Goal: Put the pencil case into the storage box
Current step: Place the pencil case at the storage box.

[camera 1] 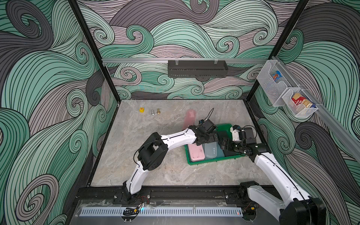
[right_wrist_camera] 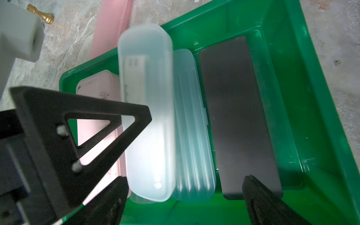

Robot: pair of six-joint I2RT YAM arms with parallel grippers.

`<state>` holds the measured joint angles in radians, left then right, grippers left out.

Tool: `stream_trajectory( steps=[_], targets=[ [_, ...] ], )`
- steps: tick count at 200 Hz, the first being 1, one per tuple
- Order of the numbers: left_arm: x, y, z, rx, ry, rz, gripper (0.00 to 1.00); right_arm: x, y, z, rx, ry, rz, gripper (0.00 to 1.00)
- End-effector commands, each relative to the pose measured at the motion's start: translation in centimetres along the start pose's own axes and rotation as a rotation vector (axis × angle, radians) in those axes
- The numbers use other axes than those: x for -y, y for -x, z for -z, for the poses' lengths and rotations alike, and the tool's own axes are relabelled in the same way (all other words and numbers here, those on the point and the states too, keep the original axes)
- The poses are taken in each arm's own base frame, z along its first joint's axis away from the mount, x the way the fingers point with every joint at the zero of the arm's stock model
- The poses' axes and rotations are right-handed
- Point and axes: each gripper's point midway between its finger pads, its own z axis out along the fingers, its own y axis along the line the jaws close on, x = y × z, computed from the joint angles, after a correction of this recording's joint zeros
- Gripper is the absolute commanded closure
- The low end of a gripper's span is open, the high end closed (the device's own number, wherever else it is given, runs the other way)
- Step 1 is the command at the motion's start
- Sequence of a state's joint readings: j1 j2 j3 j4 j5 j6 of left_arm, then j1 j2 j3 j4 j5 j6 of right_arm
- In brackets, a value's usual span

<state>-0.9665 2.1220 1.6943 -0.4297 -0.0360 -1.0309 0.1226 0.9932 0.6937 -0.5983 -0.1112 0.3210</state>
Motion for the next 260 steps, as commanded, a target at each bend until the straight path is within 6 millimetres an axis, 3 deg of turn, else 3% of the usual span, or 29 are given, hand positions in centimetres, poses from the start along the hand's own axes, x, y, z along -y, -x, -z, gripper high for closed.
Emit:
stream_trajectory(
  steps=[1, 47, 84, 96, 132, 156, 188, 218, 260],
  targets=[
    [1.3, 1.7, 3.3, 0.071, -0.026, -0.005, 0.01, 0.0, -0.3, 0.0, -0.009, 0.007, -0.003, 0.05],
    [2.5, 2.0, 5.4, 0.089, -0.078, -0.009, 0.01, 0.2, 0.0, 0.1, 0.000, -0.001, -0.006, 0.05],
    [2.1, 2.5, 9.3, 0.122, -0.081, -0.084, 0.01, 0.2, 0.7, -0.8, -0.028, -0.014, 0.001, 0.09],
    [0.8, 2.7, 11.1, 0.147, -0.042, -0.120, 0.01, 0.1, 0.9, -1.5, -0.050, -0.008, 0.005, 0.11],
    [-5.8, 2.8, 15.8, 0.267, 0.118, -0.211, 0.01, 0.1, 1.3, -4.0, -0.133, -0.010, 0.039, 0.21],
    [-9.8, 2.0, 17.6, 0.295, 0.179, -0.231, 0.01, 0.1, 1.2, -5.5, -0.163, -0.004, 0.040, 0.24],
    [-12.5, 0.3, 17.3, 0.282, 0.201, -0.233, 0.01, -0.5, 0.9, -7.1, -0.191, 0.015, 0.035, 0.25],
    [-14.5, -0.9, 15.3, 0.248, 0.246, -0.209, 0.01, -1.4, 0.5, -8.4, -0.217, 0.011, 0.067, 0.25],
    [-15.6, -2.5, 12.3, 0.159, 0.289, -0.200, 0.01, -2.7, 0.4, -9.3, -0.229, 0.004, 0.106, 0.26]
  ],
)
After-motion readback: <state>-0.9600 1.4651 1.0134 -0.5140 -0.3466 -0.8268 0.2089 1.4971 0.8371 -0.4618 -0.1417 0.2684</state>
